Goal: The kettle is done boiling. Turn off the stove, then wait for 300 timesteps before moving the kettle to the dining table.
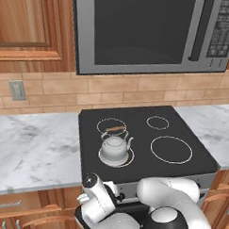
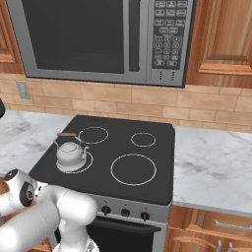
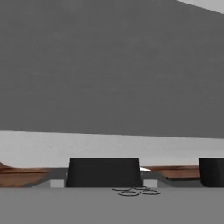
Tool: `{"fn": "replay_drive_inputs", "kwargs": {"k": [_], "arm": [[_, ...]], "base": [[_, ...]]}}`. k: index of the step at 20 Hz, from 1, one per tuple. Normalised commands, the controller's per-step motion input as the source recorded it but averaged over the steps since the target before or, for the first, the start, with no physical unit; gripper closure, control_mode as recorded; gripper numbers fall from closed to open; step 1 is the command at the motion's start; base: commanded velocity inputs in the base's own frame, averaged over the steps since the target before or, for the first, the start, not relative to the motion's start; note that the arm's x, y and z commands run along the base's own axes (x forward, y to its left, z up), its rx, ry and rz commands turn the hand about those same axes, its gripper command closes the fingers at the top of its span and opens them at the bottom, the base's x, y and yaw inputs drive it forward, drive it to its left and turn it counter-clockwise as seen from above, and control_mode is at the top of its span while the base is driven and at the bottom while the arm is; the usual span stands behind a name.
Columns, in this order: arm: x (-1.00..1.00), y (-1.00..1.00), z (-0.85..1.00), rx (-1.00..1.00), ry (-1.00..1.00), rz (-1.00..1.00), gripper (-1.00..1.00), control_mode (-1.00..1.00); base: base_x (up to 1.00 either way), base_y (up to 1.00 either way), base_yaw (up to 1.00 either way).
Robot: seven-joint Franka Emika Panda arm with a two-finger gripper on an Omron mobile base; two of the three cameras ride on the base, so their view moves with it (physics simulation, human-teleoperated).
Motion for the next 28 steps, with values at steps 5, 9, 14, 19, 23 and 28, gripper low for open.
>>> {"fn": "replay_drive_inputs", "kwargs": {"k": [5,9,14,19,23,28], "arm": [[0.0,-0.35,0.0,0.24,0.0,0.02,1.0,-1.0],[-0.04,-0.13,-0.02,0.09,0.0,0.0,1.0,-1.0],[0.0,0.0,-0.08,0.0,0.03,0.0,-1.0,-1.0],[-0.03,0.0,0.0,0.0,0.0,0.0,-1.0,-1.0],[-0.13,0.0,0.0,0.01,0.0,0.0,-1.0,-1.0],[-0.25,0.0,0.0,0.0,0.0,0.0,-1.0,-1.0]], "base": [[0.0,0.0,0.0],[0.0,0.0,0.0],[0.0,0.0,0.0],[0.0,0.0,0.0],[0.0,0.0,0.0],[0.0,0.0,0.0]]}}
